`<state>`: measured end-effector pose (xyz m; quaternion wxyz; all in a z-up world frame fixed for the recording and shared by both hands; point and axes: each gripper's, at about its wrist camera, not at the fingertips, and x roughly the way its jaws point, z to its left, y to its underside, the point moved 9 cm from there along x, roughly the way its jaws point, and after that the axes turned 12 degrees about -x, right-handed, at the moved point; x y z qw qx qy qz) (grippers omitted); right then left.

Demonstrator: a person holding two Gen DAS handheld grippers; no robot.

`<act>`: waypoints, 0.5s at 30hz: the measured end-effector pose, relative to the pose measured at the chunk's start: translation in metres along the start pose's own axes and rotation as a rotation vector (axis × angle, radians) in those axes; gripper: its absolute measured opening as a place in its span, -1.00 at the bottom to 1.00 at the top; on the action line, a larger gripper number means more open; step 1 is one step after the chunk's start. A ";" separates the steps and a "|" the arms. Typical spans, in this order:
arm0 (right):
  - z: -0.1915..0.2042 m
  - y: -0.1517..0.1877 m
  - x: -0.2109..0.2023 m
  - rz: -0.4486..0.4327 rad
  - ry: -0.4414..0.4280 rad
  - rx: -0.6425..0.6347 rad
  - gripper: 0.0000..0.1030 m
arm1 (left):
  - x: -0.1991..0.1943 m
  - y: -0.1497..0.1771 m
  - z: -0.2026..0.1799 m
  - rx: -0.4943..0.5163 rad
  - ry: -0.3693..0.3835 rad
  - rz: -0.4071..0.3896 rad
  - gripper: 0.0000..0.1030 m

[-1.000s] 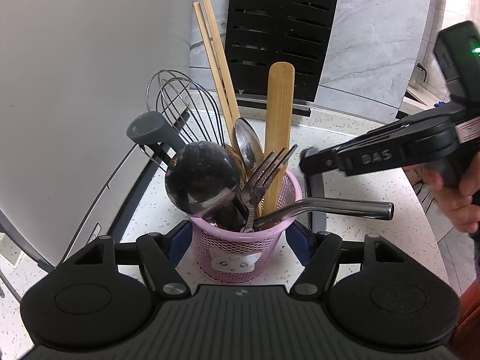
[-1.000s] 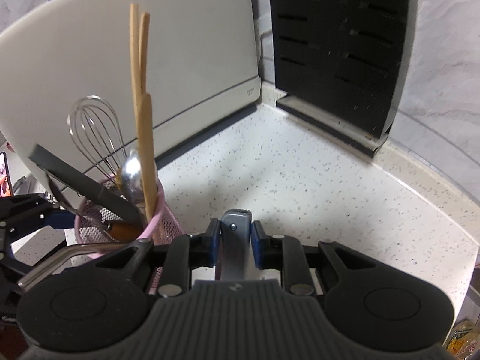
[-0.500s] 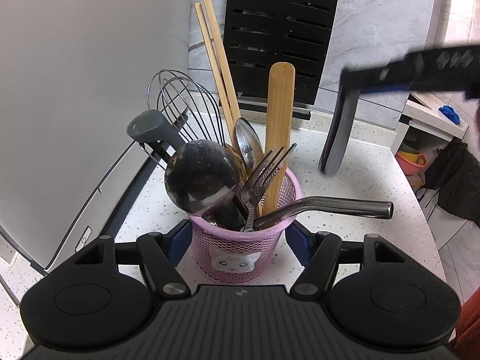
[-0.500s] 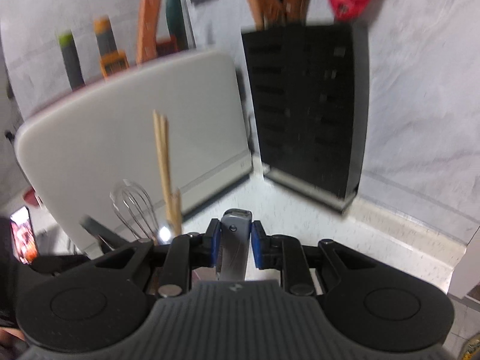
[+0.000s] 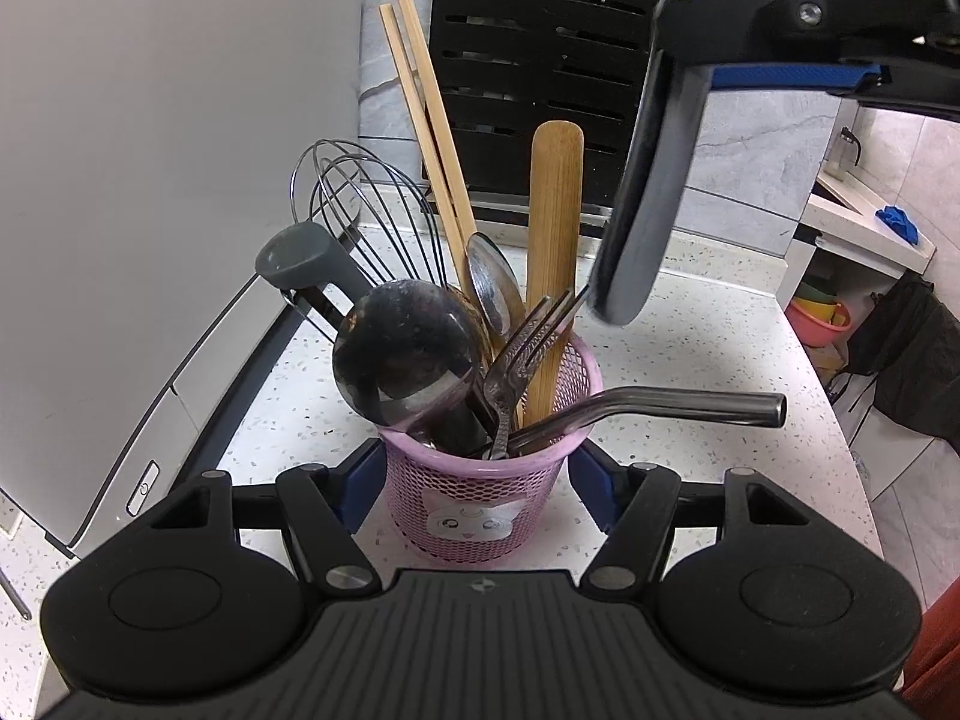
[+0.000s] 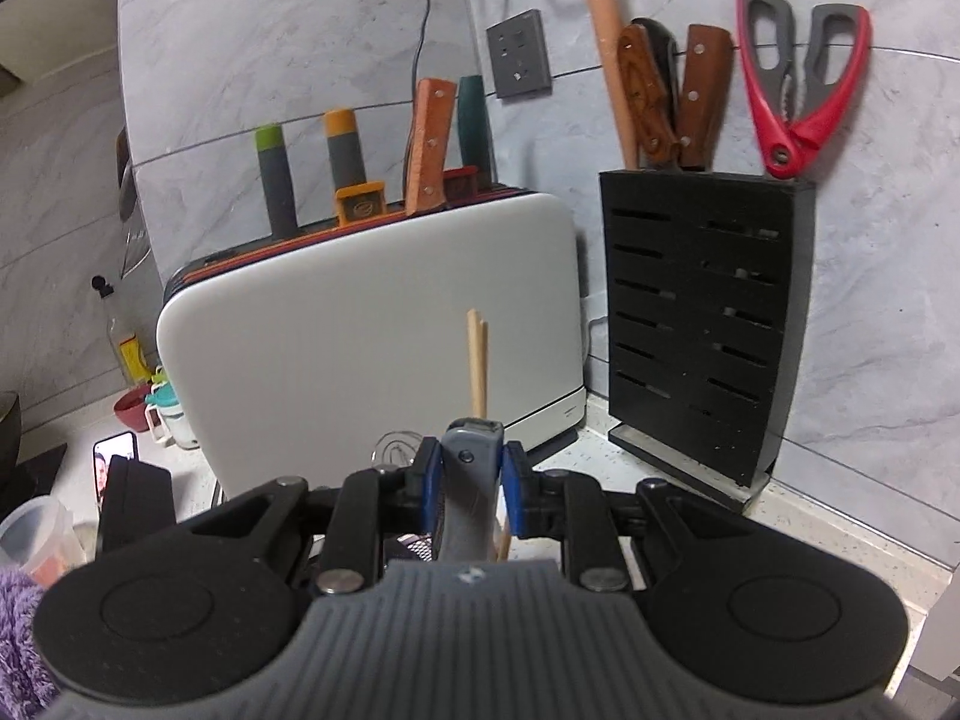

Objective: Organize utensils
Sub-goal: 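Lift the grey-handled utensil with the right gripper over the pink cup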

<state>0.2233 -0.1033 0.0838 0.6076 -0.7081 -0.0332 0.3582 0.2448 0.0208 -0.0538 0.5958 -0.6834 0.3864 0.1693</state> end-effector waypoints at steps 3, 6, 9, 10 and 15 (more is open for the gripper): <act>0.003 0.003 0.005 0.015 -0.005 -0.004 -0.62 | 0.001 0.000 -0.002 0.006 0.005 0.004 0.46; 0.004 0.007 0.011 0.030 0.003 -0.008 -0.62 | 0.002 0.000 -0.004 0.012 0.008 0.007 0.44; 0.006 0.011 0.017 0.048 0.005 -0.009 -0.62 | 0.002 0.000 -0.005 0.014 0.009 0.010 0.42; 0.007 0.013 0.019 0.054 0.001 -0.010 -0.62 | 0.002 0.000 -0.006 0.015 0.009 0.010 0.42; 0.014 0.020 0.026 0.086 -0.033 -0.010 -0.62 | 0.002 0.001 -0.006 0.018 0.012 0.011 0.41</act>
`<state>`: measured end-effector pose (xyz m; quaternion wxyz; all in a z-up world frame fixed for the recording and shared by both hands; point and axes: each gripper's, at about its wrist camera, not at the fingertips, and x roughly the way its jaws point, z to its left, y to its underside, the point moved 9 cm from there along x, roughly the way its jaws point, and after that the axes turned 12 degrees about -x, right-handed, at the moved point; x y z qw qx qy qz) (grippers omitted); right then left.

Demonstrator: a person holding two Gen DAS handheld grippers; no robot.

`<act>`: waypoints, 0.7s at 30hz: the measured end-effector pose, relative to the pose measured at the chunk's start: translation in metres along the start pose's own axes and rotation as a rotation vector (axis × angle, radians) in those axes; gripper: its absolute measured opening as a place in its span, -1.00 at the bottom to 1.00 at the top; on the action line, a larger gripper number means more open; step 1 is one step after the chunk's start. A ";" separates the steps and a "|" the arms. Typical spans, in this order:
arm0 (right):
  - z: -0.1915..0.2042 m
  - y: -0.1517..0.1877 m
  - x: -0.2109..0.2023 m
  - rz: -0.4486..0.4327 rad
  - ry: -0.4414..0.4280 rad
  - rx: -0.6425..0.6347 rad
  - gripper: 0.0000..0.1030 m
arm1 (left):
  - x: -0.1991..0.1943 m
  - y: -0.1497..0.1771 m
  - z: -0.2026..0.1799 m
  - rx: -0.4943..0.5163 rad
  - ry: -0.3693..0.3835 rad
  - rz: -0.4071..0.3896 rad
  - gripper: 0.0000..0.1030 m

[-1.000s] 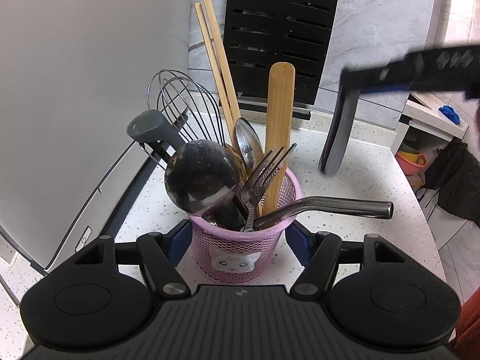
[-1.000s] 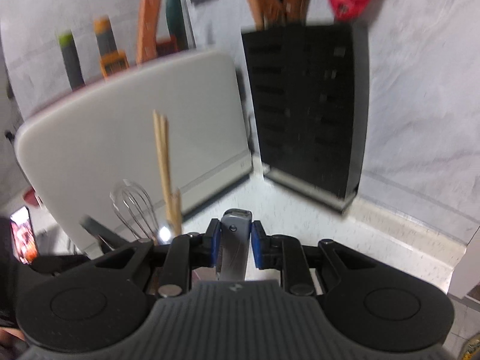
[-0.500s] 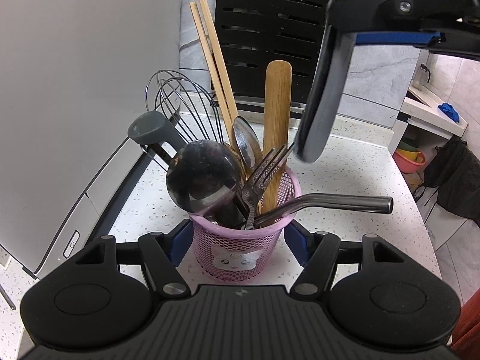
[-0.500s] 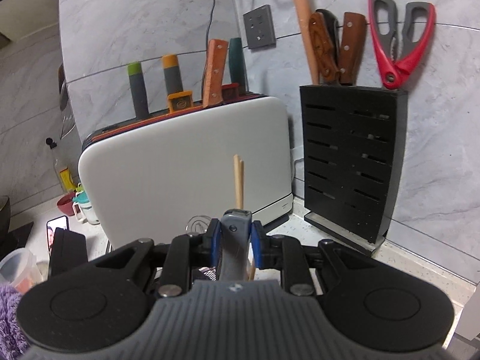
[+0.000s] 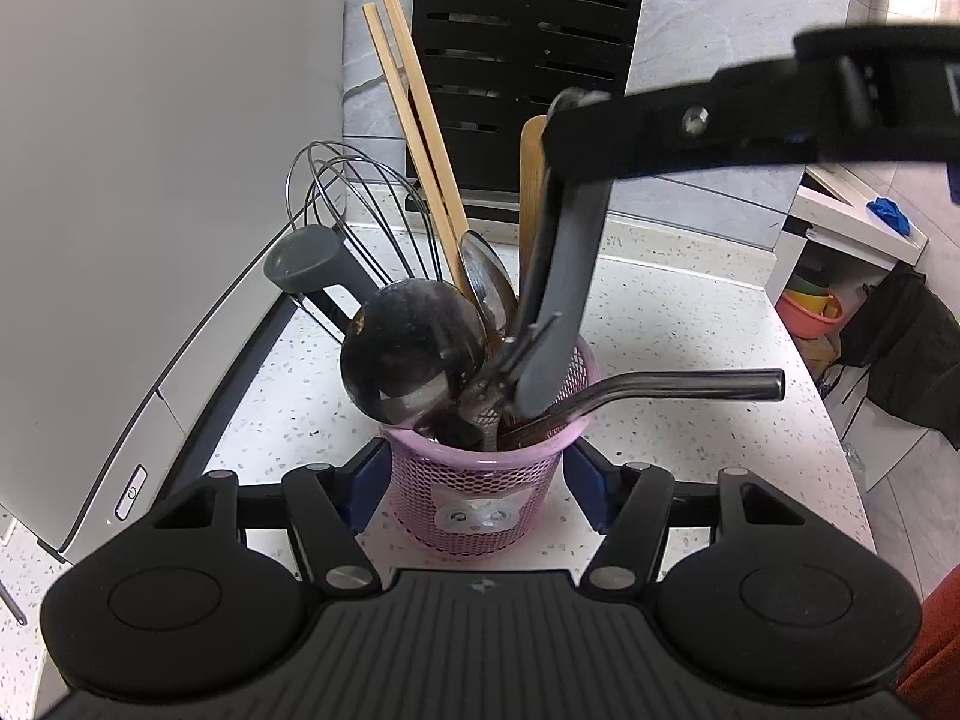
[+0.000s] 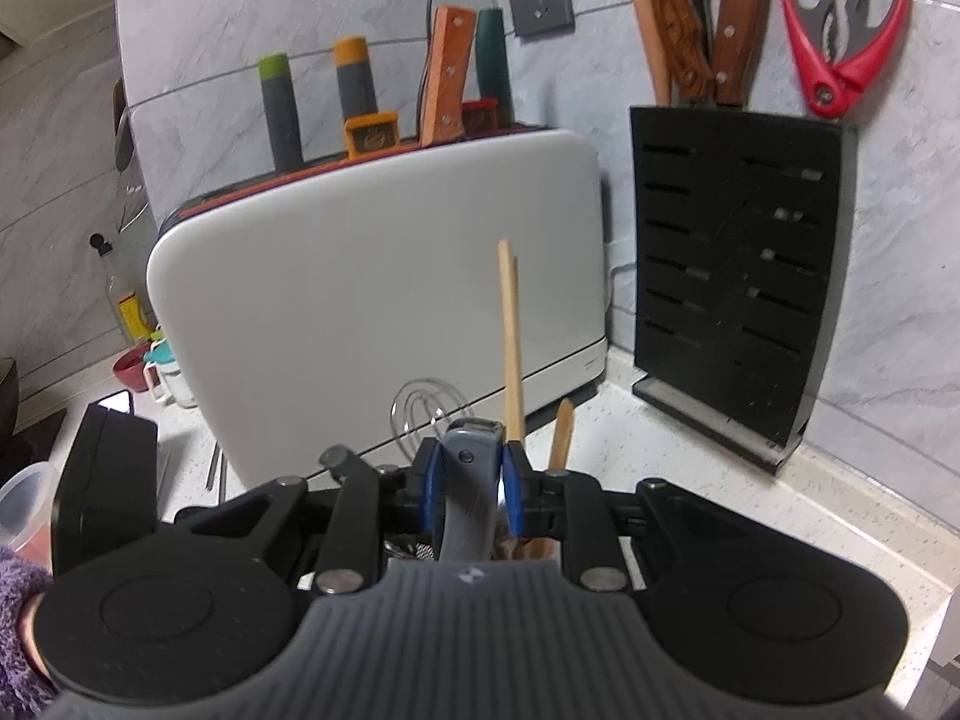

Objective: Organize utensils
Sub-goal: 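Lift the grey-handled utensil with the right gripper over the pink cup, then lower the utensil into the pink cup and open the right gripper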

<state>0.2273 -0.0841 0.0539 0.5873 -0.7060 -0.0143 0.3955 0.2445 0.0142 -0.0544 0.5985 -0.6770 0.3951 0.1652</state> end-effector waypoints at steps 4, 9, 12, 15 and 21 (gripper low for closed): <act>0.007 0.007 0.008 0.034 -0.018 -0.028 -0.62 | 0.000 0.000 0.000 -0.001 0.001 0.000 0.40; 0.013 0.013 0.016 0.081 -0.011 -0.076 -0.62 | 0.000 0.000 0.000 -0.003 0.000 -0.001 0.40; 0.018 0.014 0.019 0.103 -0.009 -0.112 -0.62 | 0.000 0.000 0.000 -0.004 0.001 -0.002 0.40; 0.026 0.014 0.017 0.113 0.002 -0.175 -0.62 | 0.000 0.000 0.000 -0.006 0.006 -0.002 0.40; 0.037 0.024 0.020 0.181 -0.008 -0.261 -0.61 | -0.001 0.001 0.001 -0.008 0.011 -0.003 0.39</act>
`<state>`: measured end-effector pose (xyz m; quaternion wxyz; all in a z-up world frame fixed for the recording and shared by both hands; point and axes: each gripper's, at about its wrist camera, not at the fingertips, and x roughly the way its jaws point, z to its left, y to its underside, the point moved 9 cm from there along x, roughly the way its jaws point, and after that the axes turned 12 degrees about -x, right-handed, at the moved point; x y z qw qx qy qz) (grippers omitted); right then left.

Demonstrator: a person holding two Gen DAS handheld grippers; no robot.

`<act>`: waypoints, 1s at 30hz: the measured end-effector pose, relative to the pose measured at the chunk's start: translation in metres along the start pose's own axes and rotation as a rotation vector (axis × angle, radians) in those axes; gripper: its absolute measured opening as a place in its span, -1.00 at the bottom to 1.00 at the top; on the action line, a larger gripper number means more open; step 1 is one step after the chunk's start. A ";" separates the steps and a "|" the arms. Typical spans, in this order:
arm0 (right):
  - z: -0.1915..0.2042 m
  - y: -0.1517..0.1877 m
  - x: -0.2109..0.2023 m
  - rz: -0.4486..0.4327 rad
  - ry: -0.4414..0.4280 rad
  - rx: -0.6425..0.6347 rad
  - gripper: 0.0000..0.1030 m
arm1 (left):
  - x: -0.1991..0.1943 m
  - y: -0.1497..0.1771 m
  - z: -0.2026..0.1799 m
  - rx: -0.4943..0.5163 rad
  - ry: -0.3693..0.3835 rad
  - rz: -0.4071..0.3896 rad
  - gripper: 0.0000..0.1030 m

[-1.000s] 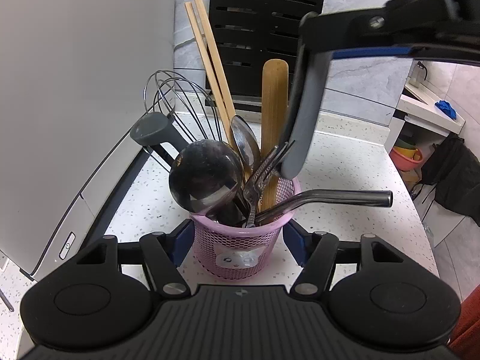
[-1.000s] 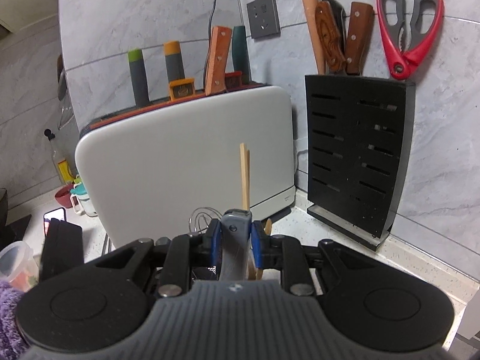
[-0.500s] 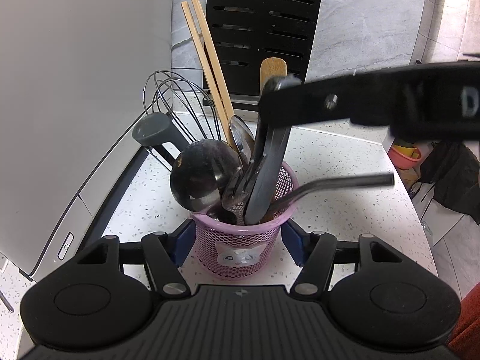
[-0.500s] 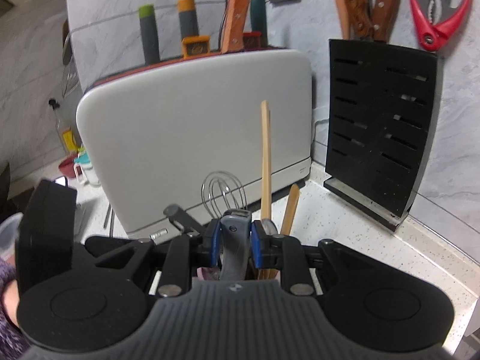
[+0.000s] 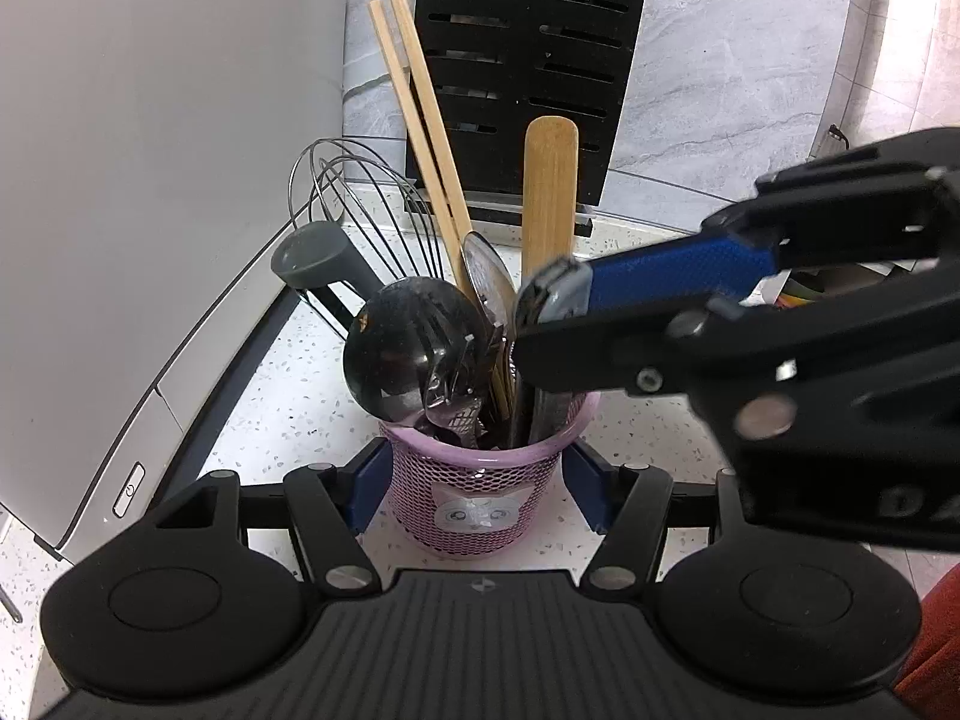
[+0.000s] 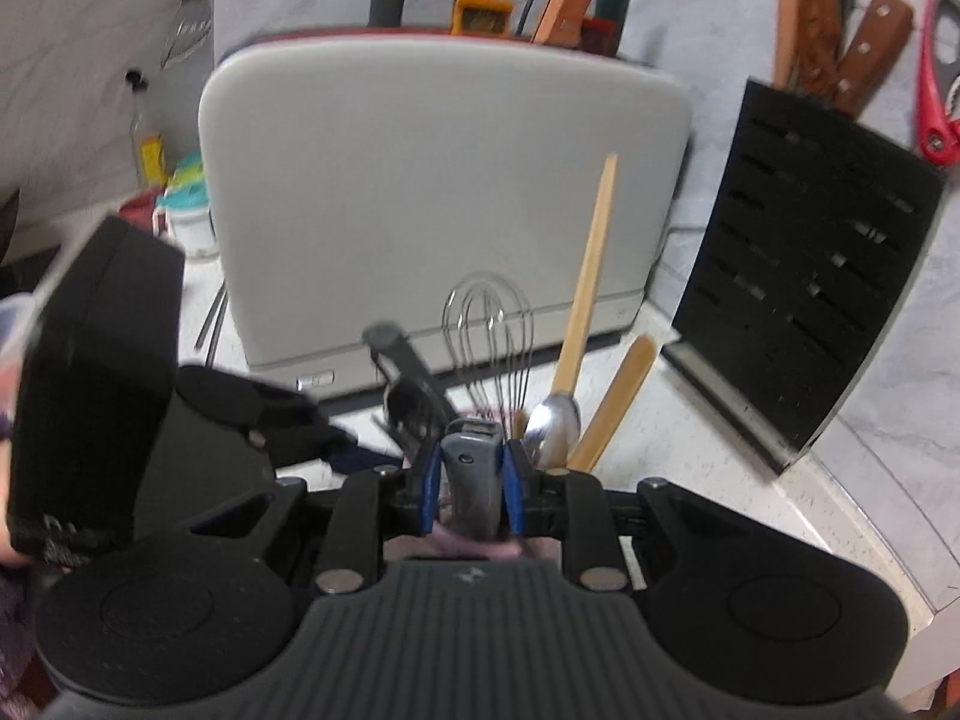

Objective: Organize utensils
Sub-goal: 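Lower the utensil into the pink cup and open the right gripper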

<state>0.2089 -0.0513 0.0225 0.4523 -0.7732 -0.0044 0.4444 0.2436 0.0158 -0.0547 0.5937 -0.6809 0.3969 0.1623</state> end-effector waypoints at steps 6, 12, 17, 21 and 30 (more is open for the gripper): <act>-0.009 0.006 0.009 0.014 -0.016 0.039 -0.61 | 0.000 0.000 0.000 -0.001 0.000 0.000 0.38; -0.008 0.009 0.018 0.029 -0.032 0.012 -0.60 | 0.000 -0.001 -0.003 -0.006 0.022 0.000 0.22; -0.027 0.012 0.022 0.035 -0.016 0.134 -0.62 | 0.003 0.000 -0.008 0.013 0.033 0.007 0.03; -0.040 0.006 0.012 -0.033 -0.062 0.243 -0.61 | 0.006 -0.001 -0.009 0.008 0.038 0.006 0.07; -0.024 0.012 0.022 0.049 -0.069 0.154 -0.58 | 0.003 0.003 -0.008 0.018 0.045 0.004 0.08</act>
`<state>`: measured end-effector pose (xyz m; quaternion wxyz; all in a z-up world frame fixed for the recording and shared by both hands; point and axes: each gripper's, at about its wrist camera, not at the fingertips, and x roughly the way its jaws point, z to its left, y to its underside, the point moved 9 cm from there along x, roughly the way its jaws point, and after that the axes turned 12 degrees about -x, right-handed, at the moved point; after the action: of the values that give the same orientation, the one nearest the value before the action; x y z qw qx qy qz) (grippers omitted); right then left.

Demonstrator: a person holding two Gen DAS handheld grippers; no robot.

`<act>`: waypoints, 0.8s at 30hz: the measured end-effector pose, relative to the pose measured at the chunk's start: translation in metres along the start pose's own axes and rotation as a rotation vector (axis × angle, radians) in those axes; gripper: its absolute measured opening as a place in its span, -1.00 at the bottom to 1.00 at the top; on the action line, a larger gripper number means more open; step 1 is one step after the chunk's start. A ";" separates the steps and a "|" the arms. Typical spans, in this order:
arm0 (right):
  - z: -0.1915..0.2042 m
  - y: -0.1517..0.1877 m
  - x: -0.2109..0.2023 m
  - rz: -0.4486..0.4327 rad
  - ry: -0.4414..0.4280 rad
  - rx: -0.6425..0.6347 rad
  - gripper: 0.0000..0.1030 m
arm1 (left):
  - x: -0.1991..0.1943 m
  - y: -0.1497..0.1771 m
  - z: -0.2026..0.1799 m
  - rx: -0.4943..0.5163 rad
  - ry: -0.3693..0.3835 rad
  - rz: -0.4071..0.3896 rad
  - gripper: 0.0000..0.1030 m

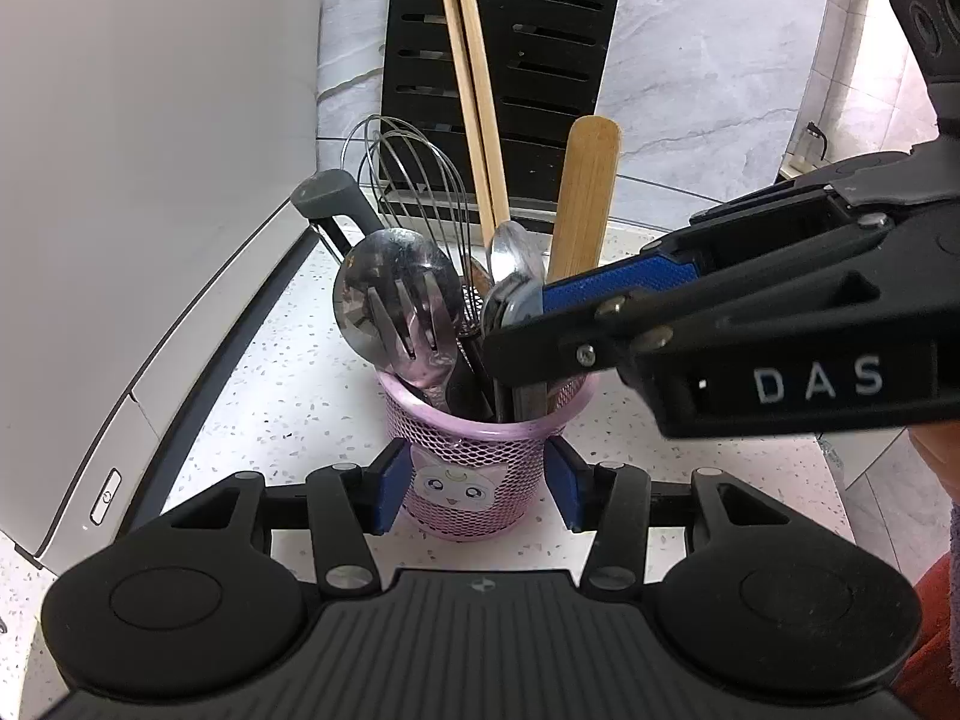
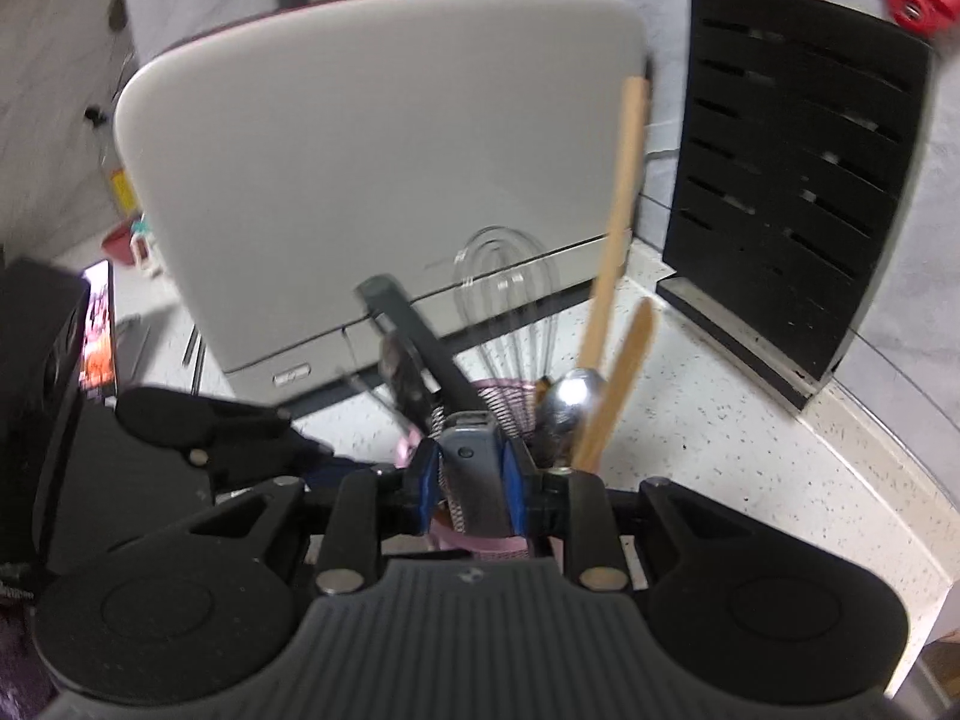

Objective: Organize utensils
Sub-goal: 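Lower the utensil into the pink cup and open the right gripper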

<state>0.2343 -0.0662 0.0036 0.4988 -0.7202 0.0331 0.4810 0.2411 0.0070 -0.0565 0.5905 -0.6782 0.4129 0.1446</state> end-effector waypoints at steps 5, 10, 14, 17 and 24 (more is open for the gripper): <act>-0.002 0.001 -0.002 -0.011 -0.001 0.024 -0.52 | -0.002 0.000 0.002 -0.003 0.001 -0.005 0.08; -0.012 -0.007 -0.014 -0.076 0.020 0.080 -0.40 | -0.005 0.000 0.003 0.002 0.002 -0.010 0.08; -0.017 -0.011 -0.021 -0.108 0.021 0.109 -0.50 | -0.005 0.000 0.003 0.003 0.001 -0.010 0.05; -0.009 -0.012 -0.020 -0.118 -0.028 0.109 -0.57 | -0.005 -0.001 0.002 0.004 -0.002 -0.009 0.05; -0.002 -0.008 -0.002 -0.072 0.012 0.065 -0.90 | -0.006 -0.001 0.003 0.003 -0.001 -0.008 0.02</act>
<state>0.2388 -0.0647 0.0108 0.5389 -0.7072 0.0259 0.4569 0.2388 0.0118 -0.0524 0.5924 -0.6788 0.4102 0.1418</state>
